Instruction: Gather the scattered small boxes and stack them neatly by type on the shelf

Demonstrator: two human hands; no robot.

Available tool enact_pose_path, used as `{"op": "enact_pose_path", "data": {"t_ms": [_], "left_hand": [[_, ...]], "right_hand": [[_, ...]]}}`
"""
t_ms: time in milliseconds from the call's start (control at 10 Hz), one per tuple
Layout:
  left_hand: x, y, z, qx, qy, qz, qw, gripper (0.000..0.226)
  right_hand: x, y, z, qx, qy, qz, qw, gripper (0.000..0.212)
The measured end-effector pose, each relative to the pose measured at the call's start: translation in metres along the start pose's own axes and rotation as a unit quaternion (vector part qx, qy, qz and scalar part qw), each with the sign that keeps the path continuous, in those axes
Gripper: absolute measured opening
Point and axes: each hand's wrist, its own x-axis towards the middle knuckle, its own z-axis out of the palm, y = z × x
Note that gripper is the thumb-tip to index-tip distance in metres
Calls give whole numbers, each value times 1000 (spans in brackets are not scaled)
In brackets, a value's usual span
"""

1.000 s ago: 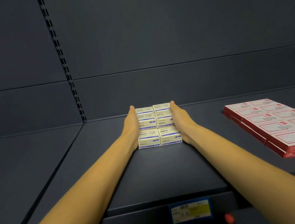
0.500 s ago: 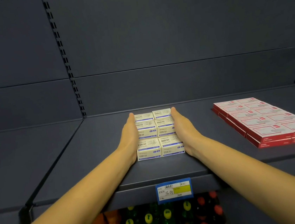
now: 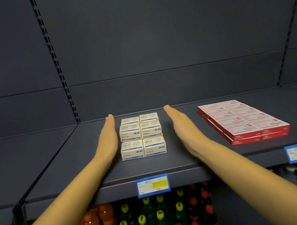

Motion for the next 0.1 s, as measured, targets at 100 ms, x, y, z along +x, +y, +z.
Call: {"op": "enact_pose_path", "data": {"t_ms": [100], "left_hand": [[-17,15,-21,118,62,157,979,47]], "right_hand": [[-44,-47,-49,1,39,-144,989,37]]}}
